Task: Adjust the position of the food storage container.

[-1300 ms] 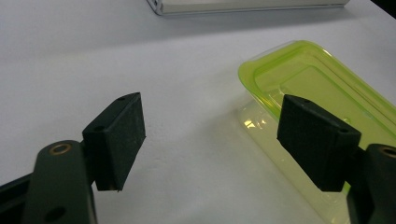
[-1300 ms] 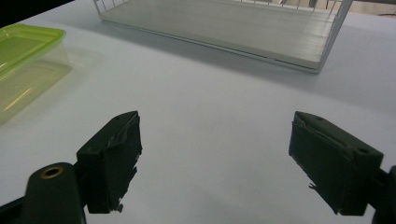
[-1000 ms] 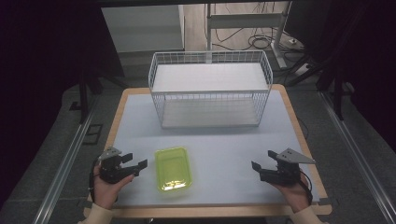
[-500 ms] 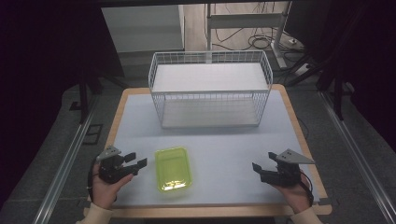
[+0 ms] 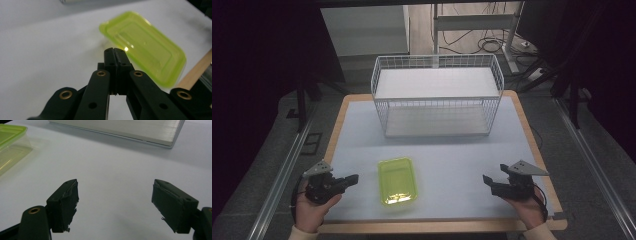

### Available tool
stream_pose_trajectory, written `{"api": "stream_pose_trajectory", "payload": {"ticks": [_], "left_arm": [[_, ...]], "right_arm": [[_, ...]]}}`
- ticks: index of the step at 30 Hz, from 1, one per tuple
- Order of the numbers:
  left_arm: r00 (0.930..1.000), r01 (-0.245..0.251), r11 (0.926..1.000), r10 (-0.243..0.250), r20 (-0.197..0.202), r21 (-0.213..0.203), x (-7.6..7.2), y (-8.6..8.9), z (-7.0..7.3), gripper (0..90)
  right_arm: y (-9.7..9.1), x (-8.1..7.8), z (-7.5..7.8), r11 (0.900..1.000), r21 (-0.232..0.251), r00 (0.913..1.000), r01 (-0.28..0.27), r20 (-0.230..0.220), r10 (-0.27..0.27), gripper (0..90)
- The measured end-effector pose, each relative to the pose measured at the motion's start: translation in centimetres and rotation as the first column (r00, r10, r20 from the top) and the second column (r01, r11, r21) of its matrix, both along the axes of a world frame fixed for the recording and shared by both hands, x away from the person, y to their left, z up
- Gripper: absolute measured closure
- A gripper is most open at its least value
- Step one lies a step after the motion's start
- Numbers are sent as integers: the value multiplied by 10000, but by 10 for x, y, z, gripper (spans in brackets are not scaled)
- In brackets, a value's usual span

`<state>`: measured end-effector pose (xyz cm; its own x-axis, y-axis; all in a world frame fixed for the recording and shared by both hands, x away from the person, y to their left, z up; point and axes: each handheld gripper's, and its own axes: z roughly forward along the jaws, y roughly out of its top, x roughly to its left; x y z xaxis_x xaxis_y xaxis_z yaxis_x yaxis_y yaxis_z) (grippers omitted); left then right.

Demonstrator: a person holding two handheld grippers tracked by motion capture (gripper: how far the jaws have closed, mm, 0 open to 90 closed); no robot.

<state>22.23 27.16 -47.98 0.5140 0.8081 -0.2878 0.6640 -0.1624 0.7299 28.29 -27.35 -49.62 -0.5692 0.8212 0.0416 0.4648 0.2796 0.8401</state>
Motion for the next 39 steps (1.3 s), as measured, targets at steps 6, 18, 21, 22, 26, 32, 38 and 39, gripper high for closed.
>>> {"api": "stream_pose_trajectory", "payload": {"ticks": [6,18,21,22,26,32,38,39], "left_arm": [[9988,376,9988,-366,-313,322,-12,-1,0,897],[9836,1495,9883,-1454,-1070,315,-7,-29,-24,897],[9764,1828,9826,-1777,-1223,317,-7,-38,-29,897],[9743,1920,9808,-1864,-1262,336,-7,-41,-30,897],[9692,2128,9765,-2066,-1339,330,-6,-48,-33,897],[9610,2406,9701,-2333,-1484,331,-3,-56,-37,897],[9566,2554,9659,-2462,-1559,418,-2,-63,-38,897],[9545,2614,9641,-2510,-1612,469,-1,-65,-39,897]], "right_arm": [[1,-1,0,10000,55,10000,44,-46,-44,216],[-6,-7,1,9996,55,9996,266,-66,-266,212],[-8,-10,2,9994,78,9994,345,-49,-345,210],[-9,-10,2,9993,64,9993,363,-43,-363,210],[-9,-11,2,9993,61,9993,361,-32,-361,210],[-6,-11,1,9996,-24,9996,271,-47,-271,210],[-7,-11,2,9995,24,9995,311,-17,-311,211],[-7,-11,2,9995,30,9995,303,-19,-302,210]]}}
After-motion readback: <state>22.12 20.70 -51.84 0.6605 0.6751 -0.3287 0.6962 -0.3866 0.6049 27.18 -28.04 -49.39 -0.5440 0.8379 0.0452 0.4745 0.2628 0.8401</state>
